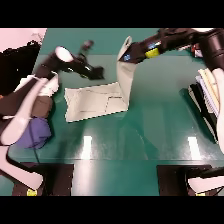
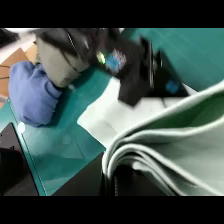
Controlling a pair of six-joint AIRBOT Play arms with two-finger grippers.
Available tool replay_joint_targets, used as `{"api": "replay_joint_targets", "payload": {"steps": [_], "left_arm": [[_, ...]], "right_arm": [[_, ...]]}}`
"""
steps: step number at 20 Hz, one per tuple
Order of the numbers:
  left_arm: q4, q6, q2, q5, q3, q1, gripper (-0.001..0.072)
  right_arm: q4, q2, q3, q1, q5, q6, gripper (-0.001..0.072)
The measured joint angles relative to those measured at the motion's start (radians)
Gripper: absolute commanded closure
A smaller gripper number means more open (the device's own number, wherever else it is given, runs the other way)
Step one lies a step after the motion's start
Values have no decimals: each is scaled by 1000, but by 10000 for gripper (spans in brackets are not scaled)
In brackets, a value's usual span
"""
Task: Fold the shirts.
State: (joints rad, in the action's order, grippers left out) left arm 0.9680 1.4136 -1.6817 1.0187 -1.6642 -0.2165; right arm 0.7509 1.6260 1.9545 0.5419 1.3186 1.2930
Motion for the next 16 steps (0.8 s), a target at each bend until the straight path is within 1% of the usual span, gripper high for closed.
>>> {"api": "replay_joint_targets", "payload": {"steps": [2, 3, 4, 5, 6, 7, 9, 11, 13, 16], "left_arm": [[41, 0, 78, 7, -1, 92, 680], [53, 0, 116, 11, -2, 137, 680], [64, 0, 150, 19, -2, 177, 680], [71, 0, 176, 25, -1, 213, 680], [77, 0, 201, 30, -2, 247, 680], [82, 0, 217, 38, -2, 274, 680], [89, 0, 239, 62, -1, 308, 680], [90, -1, 251, 85, -1, 327, 680], [93, -2, 257, 99, -1, 338, 680], [92, -5, 261, 126, -1, 343, 680]], "right_arm": [[0, 23, -21, 83, -83, -34, 693], [0, 42, -26, 122, -118, -46, 682], [-1, 63, -30, 160, -153, -58, 509], [-3, 90, -33, 198, -188, -71, 290], [-2, 115, -35, 229, -216, -85, 162], [-2, 140, -37, 258, -241, -99, 129], [5, 174, -38, 298, -272, -126, 135], [44, 183, -39, 304, -273, -136, 141], [129, 178, -40, 278, -229, -109, 141], [249, 167, -51, 183, -114, -40, 141]]}}
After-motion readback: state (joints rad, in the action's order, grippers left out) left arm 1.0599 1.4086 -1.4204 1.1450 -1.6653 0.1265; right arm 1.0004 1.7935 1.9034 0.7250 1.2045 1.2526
